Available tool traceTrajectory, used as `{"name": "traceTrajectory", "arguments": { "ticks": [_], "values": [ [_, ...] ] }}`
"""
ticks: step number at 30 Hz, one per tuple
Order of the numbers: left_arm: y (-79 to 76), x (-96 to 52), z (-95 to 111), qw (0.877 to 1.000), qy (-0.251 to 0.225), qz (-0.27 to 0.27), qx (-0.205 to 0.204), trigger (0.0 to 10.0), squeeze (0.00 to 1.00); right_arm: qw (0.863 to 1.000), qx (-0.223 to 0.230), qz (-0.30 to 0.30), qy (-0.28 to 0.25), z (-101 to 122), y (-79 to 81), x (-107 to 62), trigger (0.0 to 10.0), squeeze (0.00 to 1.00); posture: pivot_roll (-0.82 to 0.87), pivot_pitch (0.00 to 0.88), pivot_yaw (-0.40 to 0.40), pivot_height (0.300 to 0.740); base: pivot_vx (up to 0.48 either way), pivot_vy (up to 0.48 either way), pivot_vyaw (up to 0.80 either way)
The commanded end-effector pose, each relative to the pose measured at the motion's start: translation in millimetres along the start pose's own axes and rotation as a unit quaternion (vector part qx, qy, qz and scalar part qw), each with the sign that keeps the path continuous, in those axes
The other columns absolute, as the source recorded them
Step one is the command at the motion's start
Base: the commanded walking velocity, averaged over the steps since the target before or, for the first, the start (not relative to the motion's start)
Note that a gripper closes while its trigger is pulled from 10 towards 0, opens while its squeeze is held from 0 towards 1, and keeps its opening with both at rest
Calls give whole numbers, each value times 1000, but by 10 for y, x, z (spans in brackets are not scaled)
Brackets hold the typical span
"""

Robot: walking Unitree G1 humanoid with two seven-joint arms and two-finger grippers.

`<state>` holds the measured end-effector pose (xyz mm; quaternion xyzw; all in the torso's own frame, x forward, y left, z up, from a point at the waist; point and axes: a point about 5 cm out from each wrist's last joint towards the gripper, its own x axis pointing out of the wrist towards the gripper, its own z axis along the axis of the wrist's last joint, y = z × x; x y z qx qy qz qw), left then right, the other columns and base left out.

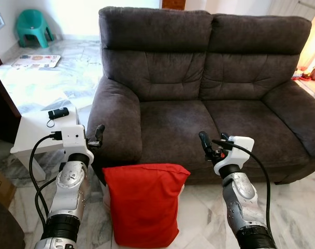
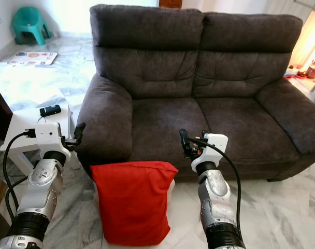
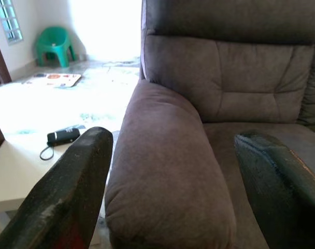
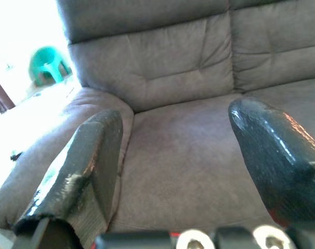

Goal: Move the pillow to the sofa from floor

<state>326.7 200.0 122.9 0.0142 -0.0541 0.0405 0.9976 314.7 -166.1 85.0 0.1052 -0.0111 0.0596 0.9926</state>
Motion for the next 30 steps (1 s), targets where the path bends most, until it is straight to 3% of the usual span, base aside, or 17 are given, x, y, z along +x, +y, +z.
{"name": "traceTrajectory", "arguments": {
  "ticks": [1, 5, 17, 30],
  "values": [
    [35, 0, 10, 1000, 1, 6, 0, 10000, 0, 1000, -4, 12, -2, 19, 49, 18, 10000, 0, -1, 0, -76, 740, 292, 0, 800],
    [46, 5, 21, 1000, -2, 8, 3, 10000, 0, 1000, 2, 13, 1, 7, 57, 18, 10000, 0, 2, 0, -78, 740, 290, 0, 400],
    [-11, -11, -13, 1000, 7, -18, -2, 10000, 0, 1000, 10, 10, 11, -42, 62, -10, 10000, 0, 0, 0, -80, 740, 0, 0, 0],
    [53, -157, -157, 999, 25, -14, 16, 10000, 0, 1000, 8, -15, 26, -154, 13, -113, 10000, 0, 4, 0, -86, 740, 0, 0, 0]
  ]
}}
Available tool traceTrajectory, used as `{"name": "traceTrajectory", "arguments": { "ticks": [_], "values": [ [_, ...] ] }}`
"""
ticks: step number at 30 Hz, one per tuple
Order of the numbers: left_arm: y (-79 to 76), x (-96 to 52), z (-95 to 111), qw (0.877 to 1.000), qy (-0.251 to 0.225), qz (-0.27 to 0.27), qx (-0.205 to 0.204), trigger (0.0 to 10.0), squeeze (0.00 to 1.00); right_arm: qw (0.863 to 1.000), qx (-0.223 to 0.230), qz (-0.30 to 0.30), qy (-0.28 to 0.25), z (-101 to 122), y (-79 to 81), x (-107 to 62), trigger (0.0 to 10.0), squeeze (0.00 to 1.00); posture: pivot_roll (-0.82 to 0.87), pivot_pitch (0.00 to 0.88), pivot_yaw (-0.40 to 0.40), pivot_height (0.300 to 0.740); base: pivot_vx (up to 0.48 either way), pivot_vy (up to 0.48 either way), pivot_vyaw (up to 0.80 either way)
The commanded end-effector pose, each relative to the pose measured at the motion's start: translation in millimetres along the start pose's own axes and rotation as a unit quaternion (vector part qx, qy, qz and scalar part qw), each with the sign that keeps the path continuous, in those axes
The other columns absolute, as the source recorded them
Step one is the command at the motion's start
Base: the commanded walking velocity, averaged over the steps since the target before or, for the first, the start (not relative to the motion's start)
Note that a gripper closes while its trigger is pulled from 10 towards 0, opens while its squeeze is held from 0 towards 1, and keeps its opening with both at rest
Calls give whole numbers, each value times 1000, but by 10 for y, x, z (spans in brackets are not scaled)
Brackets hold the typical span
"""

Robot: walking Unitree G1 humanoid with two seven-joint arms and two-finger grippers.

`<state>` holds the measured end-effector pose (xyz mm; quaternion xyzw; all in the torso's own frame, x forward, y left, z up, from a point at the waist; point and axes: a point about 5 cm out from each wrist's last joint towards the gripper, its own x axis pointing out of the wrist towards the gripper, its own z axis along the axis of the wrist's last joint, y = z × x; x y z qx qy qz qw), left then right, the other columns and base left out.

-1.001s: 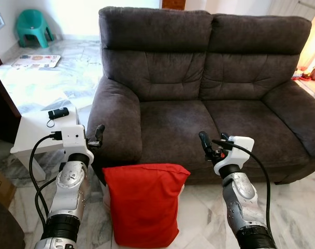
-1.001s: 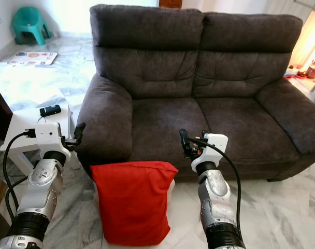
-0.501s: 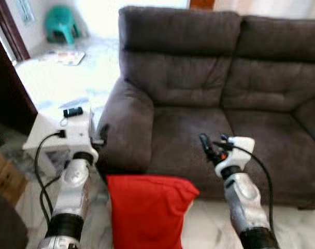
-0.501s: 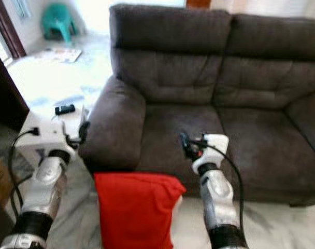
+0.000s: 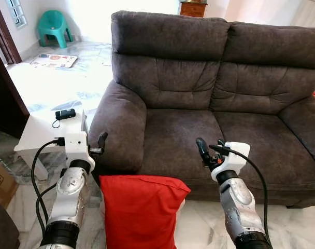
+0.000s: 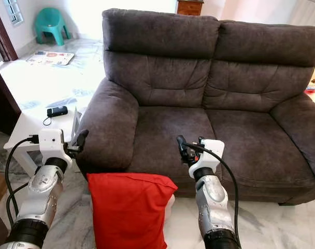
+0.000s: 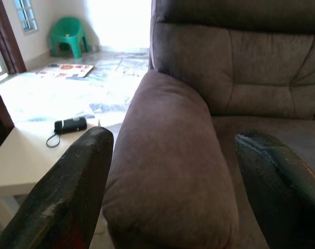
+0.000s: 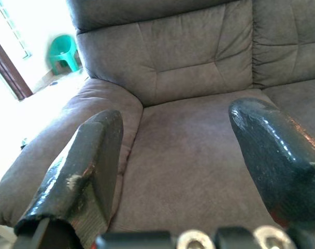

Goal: Move the pillow to the sofa from floor

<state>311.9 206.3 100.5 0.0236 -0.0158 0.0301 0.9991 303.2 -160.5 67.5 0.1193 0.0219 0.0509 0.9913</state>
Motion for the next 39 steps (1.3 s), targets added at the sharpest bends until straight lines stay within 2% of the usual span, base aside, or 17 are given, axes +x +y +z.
{"name": "traceTrajectory", "arguments": {
  "ticks": [1, 14, 24, 39],
  "values": [
    [-18, 4, 62, 1000, -15, -3, 8, 10000, 0, 1000, -8, -3, -6, 31, -17, -1, 10000, 0, 4, 0, -86, 740, 0, 0, 0],
    [-60, 51, 124, 1000, -25, -5, 13, 10000, 0, 1000, -10, -5, -16, 90, 2, 50, 10000, 0, 3, 0, -85, 740, 0, 0, 0],
    [-15, 2, 40, 1000, -15, 13, 17, 10000, 0, 1000, -14, -16, -13, 59, -33, 47, 10000, 0, 4, 0, -83, 740, 0, 0, 0],
    [-15, 36, 124, 999, -31, 14, 20, 10000, 0, 1000, -27, -8, -10, 69, 8, 66, 10000, 0, 6, 0, -85, 740, 0, 0, 0]
  ]
}}
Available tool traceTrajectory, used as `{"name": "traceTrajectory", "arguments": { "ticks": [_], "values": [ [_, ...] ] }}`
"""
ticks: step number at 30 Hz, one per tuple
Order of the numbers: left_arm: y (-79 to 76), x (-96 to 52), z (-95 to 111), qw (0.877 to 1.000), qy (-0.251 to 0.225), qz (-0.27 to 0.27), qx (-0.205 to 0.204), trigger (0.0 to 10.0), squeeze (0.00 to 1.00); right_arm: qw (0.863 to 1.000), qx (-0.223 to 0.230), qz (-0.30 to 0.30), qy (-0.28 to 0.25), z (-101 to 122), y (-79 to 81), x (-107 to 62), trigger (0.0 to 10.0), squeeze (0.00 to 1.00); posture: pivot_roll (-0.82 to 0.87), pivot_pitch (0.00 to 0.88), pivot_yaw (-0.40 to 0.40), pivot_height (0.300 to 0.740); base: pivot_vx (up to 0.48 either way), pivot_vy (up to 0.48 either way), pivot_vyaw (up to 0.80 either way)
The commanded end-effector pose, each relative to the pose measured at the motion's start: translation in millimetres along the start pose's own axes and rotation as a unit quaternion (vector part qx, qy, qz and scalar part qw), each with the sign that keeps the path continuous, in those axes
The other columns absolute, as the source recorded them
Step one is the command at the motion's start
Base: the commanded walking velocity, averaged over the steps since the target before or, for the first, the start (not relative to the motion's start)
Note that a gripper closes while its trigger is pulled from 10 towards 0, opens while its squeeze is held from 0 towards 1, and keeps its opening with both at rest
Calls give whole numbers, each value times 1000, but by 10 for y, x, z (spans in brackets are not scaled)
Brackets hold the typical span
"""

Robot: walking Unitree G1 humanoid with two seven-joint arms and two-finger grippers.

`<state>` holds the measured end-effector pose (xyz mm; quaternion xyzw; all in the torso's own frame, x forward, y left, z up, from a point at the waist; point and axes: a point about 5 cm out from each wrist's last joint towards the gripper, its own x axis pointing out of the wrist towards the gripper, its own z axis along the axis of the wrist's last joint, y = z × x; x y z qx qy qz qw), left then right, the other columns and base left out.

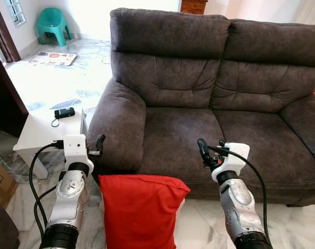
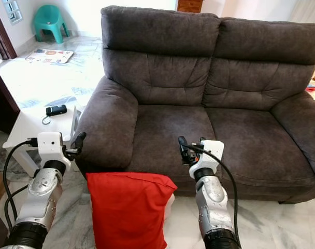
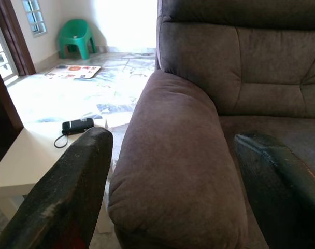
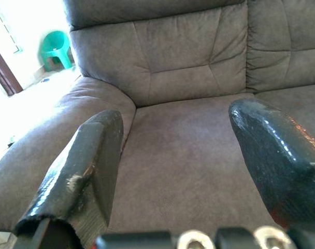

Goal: Move the pillow to the sofa from floor

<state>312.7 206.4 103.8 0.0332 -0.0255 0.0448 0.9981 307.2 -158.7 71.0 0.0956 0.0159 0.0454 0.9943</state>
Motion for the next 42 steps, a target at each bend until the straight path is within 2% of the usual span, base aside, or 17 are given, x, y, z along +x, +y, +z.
{"name": "traceTrajectory", "arguments": {
  "ticks": [1, 13, 24, 42],
  "values": [
    [-17, 29, 91, 1000, -22, -1, 10, 10000, 0, 1000, -3, -2, -4, 37, -14, 28, 10000, 0, 6, 0, -85, 740, 0, 0, 0],
    [-30, 37, 95, 1000, -22, -3, 8, 10000, 0, 1000, -3, 4, -5, 55, -1, 47, 10000, 0, 7, 0, -88, 736, 0, 0, 0],
    [-28, 41, 96, 1000, -21, -1, 4, 10000, 0, 1000, 0, 16, -5, 65, 32, 64, 10000, 0, 9, 0, -92, 667, 0, 0, 0],
    [-23, 32, 75, 1000, -14, 0, 2, 10000, 0, 1000, -10, 28, -4, 67, 63, 77, 10000, 0, 16, 0, -98, 667, 0, 0, 0]
  ]
}}
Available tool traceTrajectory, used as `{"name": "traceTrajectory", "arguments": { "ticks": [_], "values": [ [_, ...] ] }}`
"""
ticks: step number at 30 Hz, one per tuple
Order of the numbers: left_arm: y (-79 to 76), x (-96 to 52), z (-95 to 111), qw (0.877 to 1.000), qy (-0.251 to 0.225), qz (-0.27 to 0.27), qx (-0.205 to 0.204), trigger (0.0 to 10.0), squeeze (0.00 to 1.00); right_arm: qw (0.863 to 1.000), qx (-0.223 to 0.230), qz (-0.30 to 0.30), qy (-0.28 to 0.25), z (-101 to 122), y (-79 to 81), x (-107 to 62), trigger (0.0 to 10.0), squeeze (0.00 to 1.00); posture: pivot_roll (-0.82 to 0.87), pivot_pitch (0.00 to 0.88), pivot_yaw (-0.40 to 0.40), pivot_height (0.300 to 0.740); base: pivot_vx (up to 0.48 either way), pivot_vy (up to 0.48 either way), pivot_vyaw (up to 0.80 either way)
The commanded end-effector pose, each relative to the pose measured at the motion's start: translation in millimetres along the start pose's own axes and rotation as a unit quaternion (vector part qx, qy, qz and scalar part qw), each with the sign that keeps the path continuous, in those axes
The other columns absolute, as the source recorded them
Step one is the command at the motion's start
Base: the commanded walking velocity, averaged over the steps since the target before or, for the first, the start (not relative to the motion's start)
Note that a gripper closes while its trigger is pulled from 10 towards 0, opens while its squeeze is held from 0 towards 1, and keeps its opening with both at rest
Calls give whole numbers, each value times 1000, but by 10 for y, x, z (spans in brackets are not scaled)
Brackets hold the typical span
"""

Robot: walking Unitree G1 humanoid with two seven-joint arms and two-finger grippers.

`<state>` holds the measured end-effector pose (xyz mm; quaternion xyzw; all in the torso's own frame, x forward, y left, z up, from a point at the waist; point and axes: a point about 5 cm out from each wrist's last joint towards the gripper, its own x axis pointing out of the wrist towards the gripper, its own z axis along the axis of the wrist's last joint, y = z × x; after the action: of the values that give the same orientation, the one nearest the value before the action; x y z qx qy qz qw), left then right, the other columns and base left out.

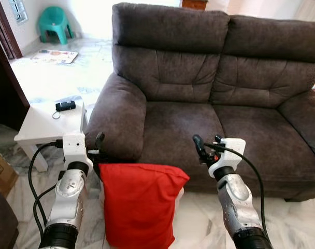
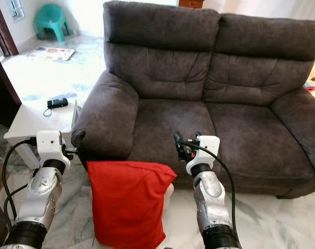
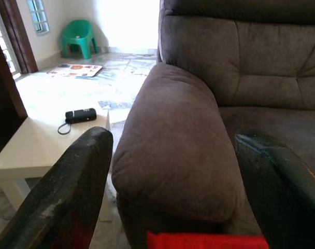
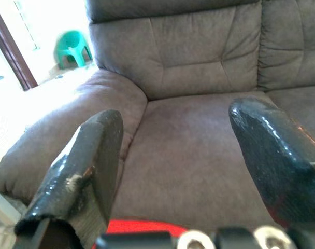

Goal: Move the pillow to the sofa from floor

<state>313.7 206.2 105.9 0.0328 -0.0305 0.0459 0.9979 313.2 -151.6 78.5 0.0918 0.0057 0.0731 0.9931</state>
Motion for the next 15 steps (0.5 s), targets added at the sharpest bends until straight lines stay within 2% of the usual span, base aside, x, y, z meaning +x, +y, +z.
{"name": "traceTrajectory", "arguments": {
  "ticks": [1, 15],
  "values": [
    [-22, 22, 53, 1000, -9, -2, 2, 10000, 0, 1000, -6, 0, 4, 2, -15, 14, 10000, 0, 16, 0, -98, 667, 0, 0, 0],
    [-22, 18, 25, 1000, -1, -1, -12, 10000, 0, 1000, -9, 5, 7, 1, -6, 25, 10000, 0, 15, 0, -102, 667, 0, 0, 0]
  ]
}}
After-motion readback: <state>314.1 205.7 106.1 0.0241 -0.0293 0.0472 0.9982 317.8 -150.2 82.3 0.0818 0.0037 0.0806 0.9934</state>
